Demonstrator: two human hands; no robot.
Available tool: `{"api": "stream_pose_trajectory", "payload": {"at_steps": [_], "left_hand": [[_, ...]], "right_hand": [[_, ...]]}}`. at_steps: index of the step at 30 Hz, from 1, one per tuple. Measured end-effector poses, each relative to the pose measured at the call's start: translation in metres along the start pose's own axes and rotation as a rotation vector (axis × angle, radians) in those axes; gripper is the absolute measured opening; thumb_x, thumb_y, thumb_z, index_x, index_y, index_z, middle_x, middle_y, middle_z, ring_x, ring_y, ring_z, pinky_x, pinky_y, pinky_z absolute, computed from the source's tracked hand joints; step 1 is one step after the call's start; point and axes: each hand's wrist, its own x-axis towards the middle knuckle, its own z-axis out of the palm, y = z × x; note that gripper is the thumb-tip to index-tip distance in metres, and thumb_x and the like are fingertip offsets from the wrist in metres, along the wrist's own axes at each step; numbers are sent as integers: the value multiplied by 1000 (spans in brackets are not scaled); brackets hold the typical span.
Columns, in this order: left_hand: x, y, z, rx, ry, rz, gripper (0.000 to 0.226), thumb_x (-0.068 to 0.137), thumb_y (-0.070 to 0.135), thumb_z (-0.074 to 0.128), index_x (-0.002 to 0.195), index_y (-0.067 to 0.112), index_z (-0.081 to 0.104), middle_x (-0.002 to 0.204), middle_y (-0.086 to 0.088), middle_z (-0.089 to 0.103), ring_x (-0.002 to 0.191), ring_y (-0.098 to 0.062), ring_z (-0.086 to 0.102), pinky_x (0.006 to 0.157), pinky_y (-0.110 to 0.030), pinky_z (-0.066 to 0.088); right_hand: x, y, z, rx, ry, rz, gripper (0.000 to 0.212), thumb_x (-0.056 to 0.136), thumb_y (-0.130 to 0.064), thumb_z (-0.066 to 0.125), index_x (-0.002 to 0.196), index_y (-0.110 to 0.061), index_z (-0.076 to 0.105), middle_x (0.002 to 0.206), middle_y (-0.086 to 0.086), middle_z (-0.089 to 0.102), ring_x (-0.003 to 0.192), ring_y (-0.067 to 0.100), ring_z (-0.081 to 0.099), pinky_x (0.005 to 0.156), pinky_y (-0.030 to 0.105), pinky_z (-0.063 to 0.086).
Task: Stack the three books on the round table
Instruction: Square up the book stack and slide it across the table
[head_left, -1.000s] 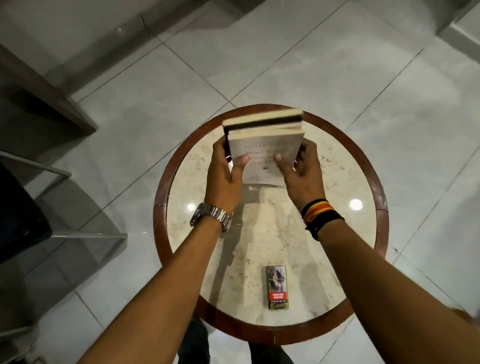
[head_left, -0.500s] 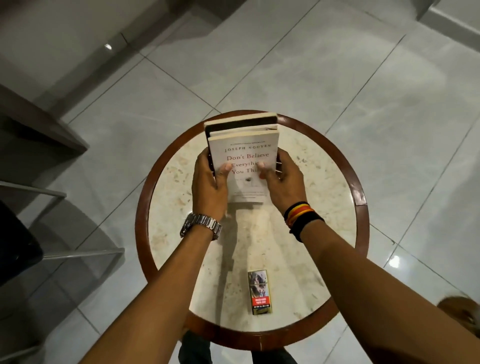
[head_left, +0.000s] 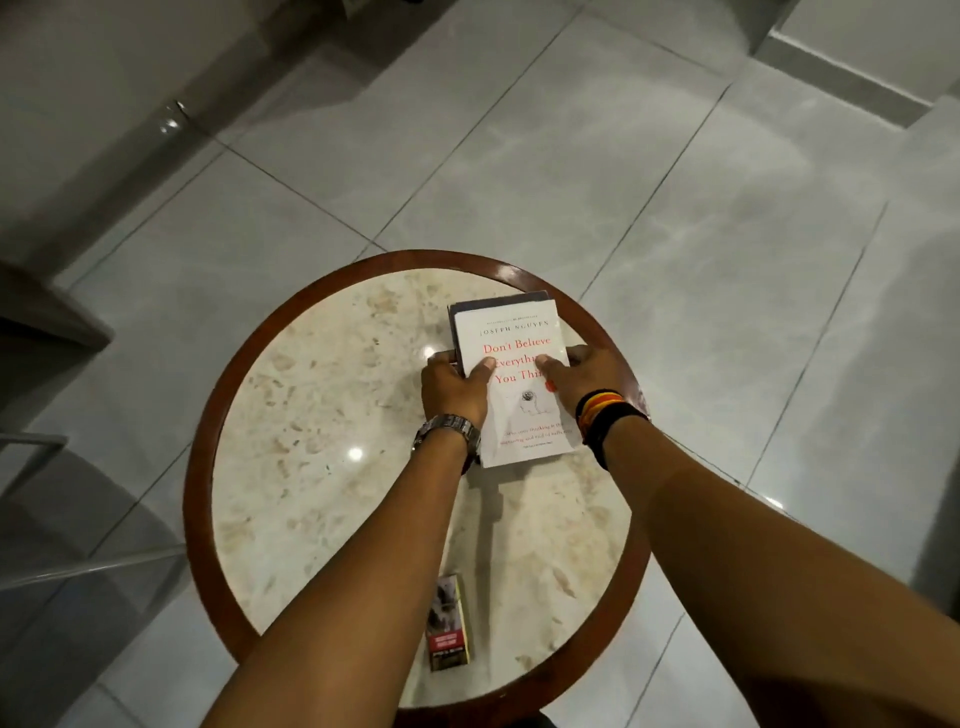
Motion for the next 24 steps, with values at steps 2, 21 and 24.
{"api": "stream_pose_trajectory", "payload": {"at_steps": [2, 21, 24], "left_hand": [[6, -8, 10, 21, 6, -2, 31, 88, 30, 80, 105, 19, 57, 127, -12, 71, 107, -30, 71, 94, -41, 59], [8, -35, -17, 198, 66, 125, 52, 102, 46, 56, 144, 16, 54, 147, -13, 51, 136, -34, 51, 114, -52, 46], [-11, -60, -78, 422, 113, 320, 53, 109, 42, 39, 154, 16, 47, 160, -14, 43, 147, -34, 39, 123, -50, 33]], "right_hand": [[6, 5, -3, 11, 15, 18, 27, 95, -31, 69, 113, -10, 71, 106, 4, 77, 64, 10, 63, 39, 13, 36], [-15, 3, 2, -108, 152, -179, 52, 93, -29, 68, 142, -19, 53, 136, 3, 64, 119, 27, 63, 100, 39, 53], [-39, 8, 16, -253, 255, -383, 49, 91, -26, 69, 137, -14, 57, 134, 7, 62, 122, 28, 59, 106, 43, 47]]}}
